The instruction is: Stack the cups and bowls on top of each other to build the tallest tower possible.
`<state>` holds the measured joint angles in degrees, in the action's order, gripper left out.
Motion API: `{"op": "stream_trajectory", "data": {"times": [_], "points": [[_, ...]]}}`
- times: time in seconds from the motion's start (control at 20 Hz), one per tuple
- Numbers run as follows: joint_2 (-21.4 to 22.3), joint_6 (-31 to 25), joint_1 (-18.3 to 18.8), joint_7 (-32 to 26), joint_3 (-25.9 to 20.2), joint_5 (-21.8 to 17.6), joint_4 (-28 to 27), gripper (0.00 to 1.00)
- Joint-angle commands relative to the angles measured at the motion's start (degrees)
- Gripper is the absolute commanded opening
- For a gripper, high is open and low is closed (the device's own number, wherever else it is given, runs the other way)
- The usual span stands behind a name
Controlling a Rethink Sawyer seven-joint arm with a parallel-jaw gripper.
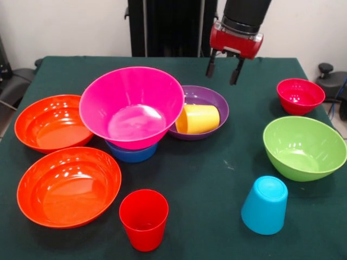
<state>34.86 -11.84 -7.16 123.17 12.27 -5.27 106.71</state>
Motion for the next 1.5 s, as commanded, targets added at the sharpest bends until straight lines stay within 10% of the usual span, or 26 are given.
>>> {"op": "stream_trajectory", "data": {"times": [0.05,1.5], "points": [[-5.07,5.97,1.08,0.99,-6.94,-6.47,2.76,1.00],[-6.45,8.53,3.12,-2.05,-10.90,-21.91,-4.72,1.00]]}}
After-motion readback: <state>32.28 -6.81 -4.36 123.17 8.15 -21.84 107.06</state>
